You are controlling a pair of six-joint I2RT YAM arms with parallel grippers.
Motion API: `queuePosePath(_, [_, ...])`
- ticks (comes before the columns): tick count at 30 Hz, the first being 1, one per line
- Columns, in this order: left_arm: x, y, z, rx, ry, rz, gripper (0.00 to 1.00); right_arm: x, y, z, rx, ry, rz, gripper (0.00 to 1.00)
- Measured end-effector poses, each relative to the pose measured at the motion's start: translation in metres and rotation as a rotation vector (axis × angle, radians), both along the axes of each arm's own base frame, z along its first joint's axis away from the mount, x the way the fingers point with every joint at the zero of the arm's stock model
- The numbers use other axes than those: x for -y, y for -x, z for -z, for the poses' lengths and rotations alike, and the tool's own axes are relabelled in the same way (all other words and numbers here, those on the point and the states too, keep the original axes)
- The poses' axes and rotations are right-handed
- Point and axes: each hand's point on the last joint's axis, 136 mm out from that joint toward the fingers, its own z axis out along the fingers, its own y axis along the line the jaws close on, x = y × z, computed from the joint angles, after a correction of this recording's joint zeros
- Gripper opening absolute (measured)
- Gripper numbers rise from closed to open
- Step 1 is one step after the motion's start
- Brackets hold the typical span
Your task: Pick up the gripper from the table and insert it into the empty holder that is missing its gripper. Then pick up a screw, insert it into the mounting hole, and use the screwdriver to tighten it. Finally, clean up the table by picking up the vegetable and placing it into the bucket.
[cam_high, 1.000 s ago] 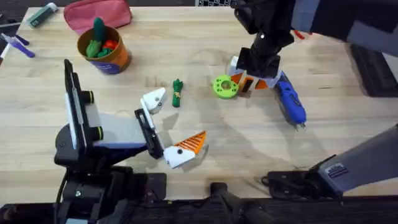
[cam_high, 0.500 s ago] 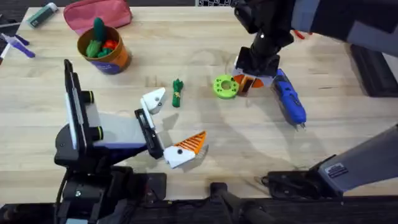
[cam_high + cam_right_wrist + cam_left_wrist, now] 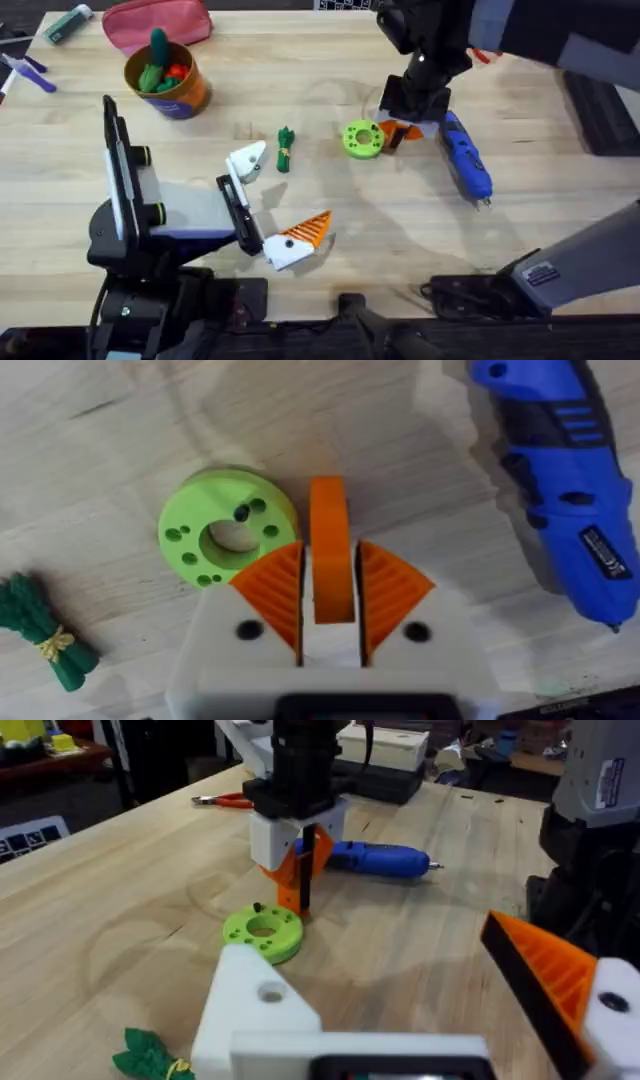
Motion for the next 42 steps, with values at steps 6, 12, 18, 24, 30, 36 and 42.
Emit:
queuePosePath(6, [0.000,0.000,0.000,0.000,0.000,0.000,0.986,0.000,0.000,0.000,0.001,0.003,-0.003,0.014])
queuePosePath(12, [0.000,0.000,0.000,0.000,0.000,0.000,0.985,0.000,0.000,0.000,0.001,0.003,-0.003,0.013])
queuePosePath(18, [0.000,0.000,0.000,0.000,0.000,0.000,0.985,0.002,0.004,-0.003,-0.006,0.006,-0.003,0.011])
queuePosePath(24, [0.000,0.000,0.000,0.000,0.000,0.000,0.986,0.005,0.009,-0.048,0.110,-0.047,-0.011,0.011])
queuePosePath(30, [0.000,0.000,0.000,0.000,0.000,0.000,0.985,0.010,0.020,-0.113,0.302,-0.135,-0.021,0.010])
queuePosePath(36, [0.000,0.000,0.000,0.000,0.000,0.000,0.986,0.011,0.025,-0.147,0.523,-0.248,-0.024,0.010])
queuePosePath(42, [0.000,0.000,0.000,0.000,0.000,0.000,0.986,-0.006,0.038,-0.127,0.675,-0.440,-0.083,0.009])
